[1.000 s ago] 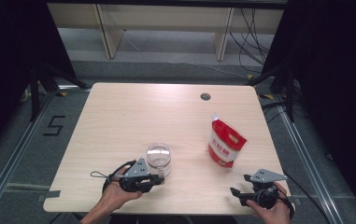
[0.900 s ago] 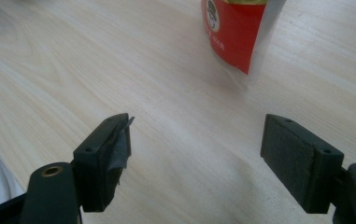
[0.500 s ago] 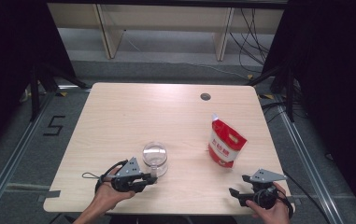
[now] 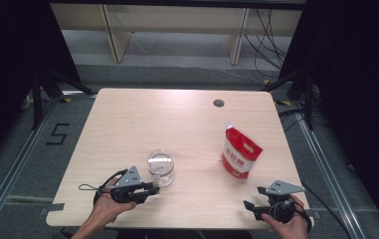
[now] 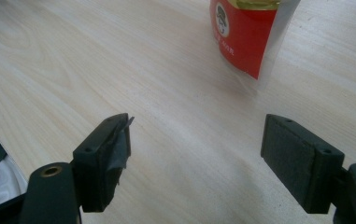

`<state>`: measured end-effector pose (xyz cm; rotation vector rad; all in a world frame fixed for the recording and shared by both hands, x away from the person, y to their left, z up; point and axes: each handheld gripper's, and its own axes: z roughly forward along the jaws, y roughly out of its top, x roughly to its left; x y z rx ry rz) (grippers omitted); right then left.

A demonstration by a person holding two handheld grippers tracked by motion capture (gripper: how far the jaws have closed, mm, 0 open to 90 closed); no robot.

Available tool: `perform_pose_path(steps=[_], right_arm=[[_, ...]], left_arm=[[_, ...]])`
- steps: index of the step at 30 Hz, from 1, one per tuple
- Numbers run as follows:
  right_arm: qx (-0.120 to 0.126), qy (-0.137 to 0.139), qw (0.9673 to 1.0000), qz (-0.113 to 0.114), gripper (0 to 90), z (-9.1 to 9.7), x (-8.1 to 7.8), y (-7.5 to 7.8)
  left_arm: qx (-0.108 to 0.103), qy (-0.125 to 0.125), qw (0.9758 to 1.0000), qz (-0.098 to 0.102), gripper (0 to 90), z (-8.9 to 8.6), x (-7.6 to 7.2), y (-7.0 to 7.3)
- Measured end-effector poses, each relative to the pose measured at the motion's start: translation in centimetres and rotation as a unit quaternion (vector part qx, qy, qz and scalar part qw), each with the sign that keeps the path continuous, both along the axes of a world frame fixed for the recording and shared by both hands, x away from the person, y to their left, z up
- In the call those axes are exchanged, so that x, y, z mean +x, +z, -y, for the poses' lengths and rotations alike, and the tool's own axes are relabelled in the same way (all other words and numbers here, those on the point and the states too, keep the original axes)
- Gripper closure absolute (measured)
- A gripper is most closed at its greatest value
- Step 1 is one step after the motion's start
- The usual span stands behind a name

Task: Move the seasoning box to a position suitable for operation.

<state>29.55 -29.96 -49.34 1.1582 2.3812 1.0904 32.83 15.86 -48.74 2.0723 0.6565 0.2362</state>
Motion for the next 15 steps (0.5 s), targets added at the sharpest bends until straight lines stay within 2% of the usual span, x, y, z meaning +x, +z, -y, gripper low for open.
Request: perform_pose_path(steps=[1,4,7,8,9,10,11,12,13,15], right_arm=[[-0.005,0.003,1.0000,0.005,25.2,0.1,0.1,0.0],[-0.001,0.004,1.0000,0.002,25.2,0.0,0.1,0.0],[0.001,-0.002,1.0000,-0.003,25.2,-0.1,0.0,0.0],[-0.006,0.003,1.0000,0.005,25.2,0.1,0.1,0.0],[0.000,0.004,1.0000,0.001,25.2,0.0,0.1,0.0],[0.001,0.005,1.0000,0.000,25.2,0.0,0.1,-0.1],[0.001,0.005,1.0000,0.000,25.2,0.0,0.1,-0.1],[0.003,0.015,0.9999,0.000,25.2,0.0,0.2,-0.1],[0.003,0.009,0.9999,-0.006,25.2,0.0,0.1,-0.1],[0.004,0.011,0.9999,0.001,25.2,0.1,0.2,-0.1]], left_arm=[[0.002,0.007,0.9999,-0.007,76.9,-0.1,-0.1,0.1],[0.004,0.022,0.9998,-0.003,76.1,-0.5,-0.1,0.1],[-0.004,0.032,0.9995,0.000,75.4,-0.9,-0.1,0.0],[0.003,0.035,0.9994,0.000,75.1,-1.1,-0.1,0.0],[0.003,0.041,0.9991,0.000,74.9,-1.2,-0.1,0.1],[0.015,0.044,0.9989,0.002,74.4,-1.5,0.0,0.1],[0.009,0.046,0.9989,0.005,74.4,-1.6,0.0,0.1],[0.019,0.050,0.9985,0.011,74.1,-2.0,0.2,0.2],[0.012,0.064,0.9978,0.008,73.8,-2.0,0.2,0.1],[0.030,0.070,0.9969,0.021,73.1,-2.6,0.4,0.2]])
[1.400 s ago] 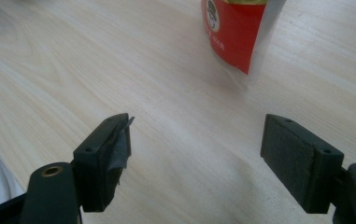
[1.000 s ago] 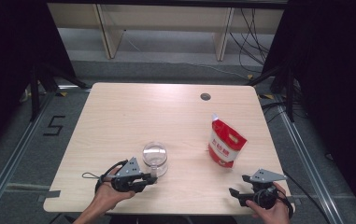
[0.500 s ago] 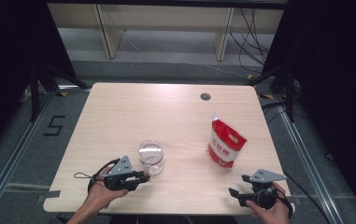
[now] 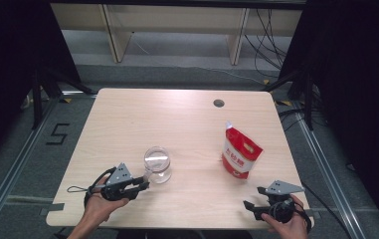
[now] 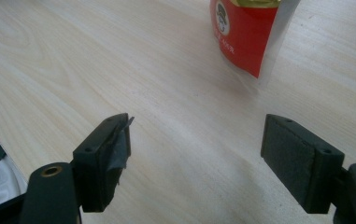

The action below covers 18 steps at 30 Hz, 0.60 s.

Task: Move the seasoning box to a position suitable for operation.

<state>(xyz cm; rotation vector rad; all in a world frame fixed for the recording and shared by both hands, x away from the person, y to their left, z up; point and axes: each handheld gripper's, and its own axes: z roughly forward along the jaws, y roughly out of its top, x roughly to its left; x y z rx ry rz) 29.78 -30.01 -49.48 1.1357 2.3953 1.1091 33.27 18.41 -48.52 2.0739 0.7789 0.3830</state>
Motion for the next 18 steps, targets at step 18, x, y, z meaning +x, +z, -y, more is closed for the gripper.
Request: perform_pose_path(steps=[18], right_arm=[[-0.006,-0.011,0.9999,-0.011,25.2,-0.2,-0.2,0.1]], left_arm=[[-0.002,0.109,0.9937,0.028,73.2,0.3,1.9,-0.6]])
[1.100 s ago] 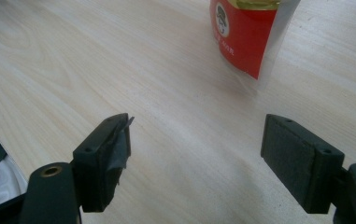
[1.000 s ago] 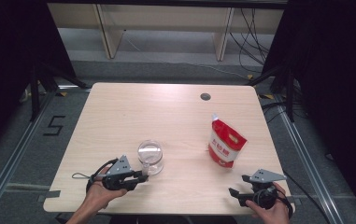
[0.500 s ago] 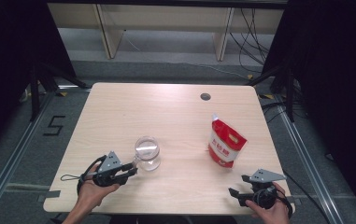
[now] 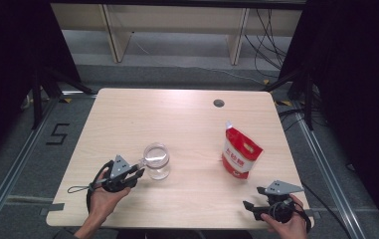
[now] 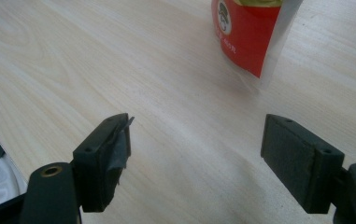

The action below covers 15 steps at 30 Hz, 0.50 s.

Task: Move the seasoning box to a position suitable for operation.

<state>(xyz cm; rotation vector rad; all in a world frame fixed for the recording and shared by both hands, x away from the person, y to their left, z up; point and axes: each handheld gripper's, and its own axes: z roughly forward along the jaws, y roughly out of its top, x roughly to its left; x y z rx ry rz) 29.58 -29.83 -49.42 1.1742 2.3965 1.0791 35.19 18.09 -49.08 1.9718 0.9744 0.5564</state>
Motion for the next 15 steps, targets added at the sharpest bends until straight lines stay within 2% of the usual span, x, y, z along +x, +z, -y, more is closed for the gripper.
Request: perform_pose_path(steps=[1,2,4,5,6,7,10,13,15], right_arm=[[0.005,-0.006,1.0000,-0.006,25.2,-0.2,-0.1,0.0],[0.005,-0.006,1.0000,-0.006,25.2,-0.2,-0.1,0.0],[0.001,0.001,1.0000,0.004,25.2,-0.1,0.0,-0.1],[0.004,0.000,1.0000,0.000,25.2,-0.1,0.0,0.0],[0.004,0.000,1.0000,0.000,25.2,-0.1,0.0,0.0],[0.004,-0.001,1.0000,-0.001,25.2,-0.1,0.0,0.0],[-0.001,0.005,1.0000,0.004,25.2,0.0,0.1,0.0],[0.004,-0.003,1.0000,0.000,25.2,-0.1,0.0,0.0],[0.000,0.003,1.0000,0.006,25.3,0.0,0.1,0.0]], left_arm=[[0.013,-0.005,0.9999,-0.004,73.5,-0.2,0.2,0.1],[0.003,0.005,1.0000,0.001,73.5,-0.1,0.3,0.0],[0.014,0.008,0.9999,-0.001,74.0,-0.5,0.6,0.0],[-0.001,0.016,0.9999,0.003,74.6,-0.3,0.8,-0.1],[-0.001,0.017,0.9999,0.003,74.6,-0.4,1.0,-0.1],[0.008,0.014,0.9999,0.002,74.9,-0.5,1.1,0.0],[-0.007,0.015,0.9999,0.003,75.4,-0.5,1.4,-0.2],[-0.009,0.007,0.9999,0.009,75.6,-0.6,1.5,-0.3],[-0.008,-0.001,0.9999,0.015,75.7,-0.6,1.6,-0.3]])
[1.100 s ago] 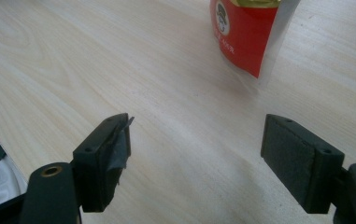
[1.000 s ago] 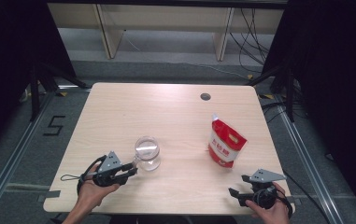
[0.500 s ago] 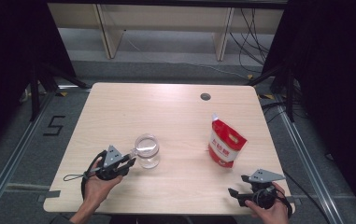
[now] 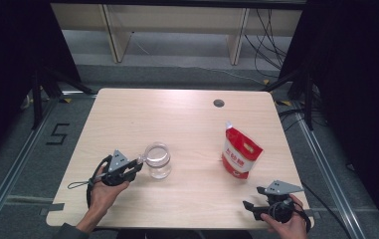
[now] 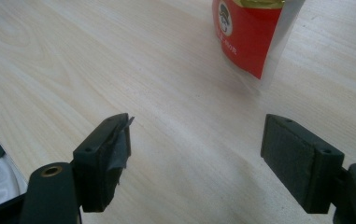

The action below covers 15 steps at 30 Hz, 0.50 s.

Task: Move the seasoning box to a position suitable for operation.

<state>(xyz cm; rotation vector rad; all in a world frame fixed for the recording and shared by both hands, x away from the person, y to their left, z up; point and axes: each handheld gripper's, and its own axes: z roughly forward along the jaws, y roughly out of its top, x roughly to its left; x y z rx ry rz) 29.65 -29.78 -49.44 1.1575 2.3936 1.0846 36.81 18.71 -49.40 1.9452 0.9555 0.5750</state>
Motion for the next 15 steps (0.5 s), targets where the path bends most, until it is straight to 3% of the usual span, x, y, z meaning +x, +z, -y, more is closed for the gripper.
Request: perform_pose_path(steps=[8,10,11,12,15], right_arm=[[-0.001,0.003,1.0000,0.006,25.3,0.1,0.1,0.1],[0.001,0.005,1.0000,0.003,25.3,0.1,0.0,0.1],[0.007,-0.007,0.9999,-0.010,25.3,-0.1,-0.3,0.2],[0.001,-0.002,1.0000,0.002,25.3,0.0,-0.1,0.2],[0.000,0.001,1.0000,0.004,25.3,0.1,-0.1,0.2]], left_arm=[[-0.013,-0.024,0.9996,-0.002,75.5,0.4,-0.2,-0.2],[-0.016,-0.031,0.9994,-0.002,75.6,0.6,-0.4,-0.2],[-0.013,-0.034,0.9993,-0.004,75.6,0.7,-0.5,-0.2],[-0.016,-0.038,0.9992,-0.002,75.5,0.9,-0.5,-0.2],[-0.011,-0.048,0.9988,-0.001,75.5,1.3,-0.9,-0.1]])
